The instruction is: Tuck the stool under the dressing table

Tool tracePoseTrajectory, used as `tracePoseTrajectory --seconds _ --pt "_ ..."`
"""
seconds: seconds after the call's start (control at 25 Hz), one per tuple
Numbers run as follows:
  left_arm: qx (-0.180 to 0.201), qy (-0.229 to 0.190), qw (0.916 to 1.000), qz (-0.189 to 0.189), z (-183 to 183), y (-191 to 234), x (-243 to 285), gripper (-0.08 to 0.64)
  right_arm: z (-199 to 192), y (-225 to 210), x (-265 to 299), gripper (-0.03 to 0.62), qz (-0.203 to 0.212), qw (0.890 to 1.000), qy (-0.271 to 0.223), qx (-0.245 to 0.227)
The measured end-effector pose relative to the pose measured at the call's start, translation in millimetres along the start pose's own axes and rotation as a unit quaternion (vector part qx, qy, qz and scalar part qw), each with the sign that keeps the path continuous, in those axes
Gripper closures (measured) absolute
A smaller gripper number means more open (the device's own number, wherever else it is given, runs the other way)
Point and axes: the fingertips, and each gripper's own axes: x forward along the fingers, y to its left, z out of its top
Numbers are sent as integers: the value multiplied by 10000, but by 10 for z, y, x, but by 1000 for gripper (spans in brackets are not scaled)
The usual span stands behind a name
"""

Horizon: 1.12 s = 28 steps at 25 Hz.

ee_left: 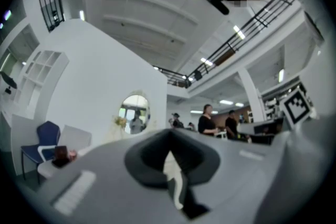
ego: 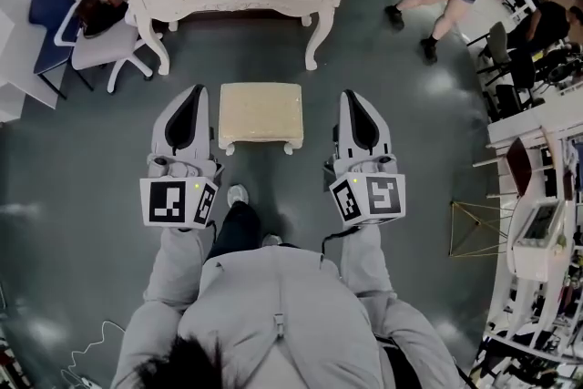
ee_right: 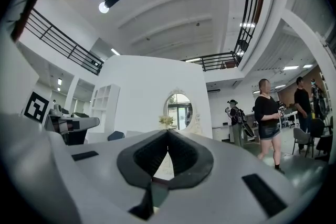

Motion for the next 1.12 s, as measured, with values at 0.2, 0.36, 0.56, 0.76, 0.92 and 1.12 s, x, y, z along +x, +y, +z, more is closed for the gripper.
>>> tracePoseTrajectory --seconds 0.2,0.36,0.56,0.76,0.92,1.12 --pt "2 49 9998 -184 -74 233 395 551 -50 -64 390 591 -158 9999 30 -23" --pt "-42 156 9994 -320 -184 379 639 551 -154 -123 618 591 -310 9994 148 -15" --pt "-156 380 9979 -493 -449 507 829 551 -447 -162 799 591 -483 9978 447 60" --pt "-258 672 9956 -608 -779 577 934 551 -793 -178 897 590 -588 9951 783 150" --pt "-334 894 9932 -664 -1045 609 920 551 -1046 -181 930 590 -686 9920 1048 168" --pt "-367 1096 9905 -750 -1309 615 848 551 -1316 -188 919 589 -753 9880 1333 211"
